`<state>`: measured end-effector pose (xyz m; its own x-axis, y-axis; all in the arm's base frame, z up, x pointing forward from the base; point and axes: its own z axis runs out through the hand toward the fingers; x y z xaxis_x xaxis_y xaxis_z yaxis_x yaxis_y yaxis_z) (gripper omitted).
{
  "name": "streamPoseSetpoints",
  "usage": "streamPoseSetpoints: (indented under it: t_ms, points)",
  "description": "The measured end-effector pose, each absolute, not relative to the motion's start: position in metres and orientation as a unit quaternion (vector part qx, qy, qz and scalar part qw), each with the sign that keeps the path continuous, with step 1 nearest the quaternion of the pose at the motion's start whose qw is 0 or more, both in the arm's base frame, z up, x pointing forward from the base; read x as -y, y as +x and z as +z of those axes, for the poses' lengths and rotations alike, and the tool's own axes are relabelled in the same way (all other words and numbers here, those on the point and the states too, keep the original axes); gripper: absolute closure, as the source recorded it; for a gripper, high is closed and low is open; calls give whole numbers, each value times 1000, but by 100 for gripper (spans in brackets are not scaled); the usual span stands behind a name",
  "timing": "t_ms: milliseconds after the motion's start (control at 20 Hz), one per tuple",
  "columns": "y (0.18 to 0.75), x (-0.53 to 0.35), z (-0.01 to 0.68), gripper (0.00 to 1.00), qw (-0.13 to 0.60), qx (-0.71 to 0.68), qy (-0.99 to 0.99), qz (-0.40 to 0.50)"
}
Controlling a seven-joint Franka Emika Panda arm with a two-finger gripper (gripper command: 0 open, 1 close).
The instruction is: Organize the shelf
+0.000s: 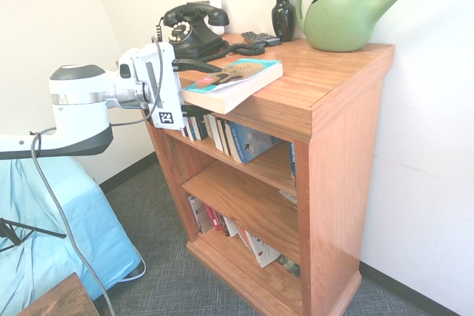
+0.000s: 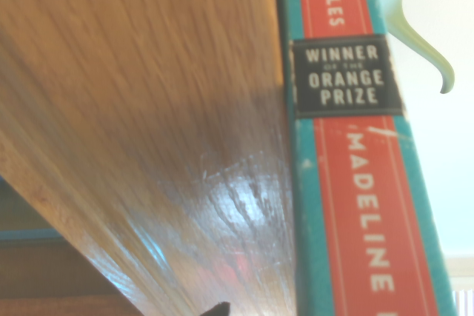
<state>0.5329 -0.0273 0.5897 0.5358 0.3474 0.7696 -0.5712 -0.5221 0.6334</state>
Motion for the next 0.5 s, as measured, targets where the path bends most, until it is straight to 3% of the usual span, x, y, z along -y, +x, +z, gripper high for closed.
streamPoseSetpoints:
  t_ms: [500]
  points:
    - [537,28,591,100,483,78,730,477]
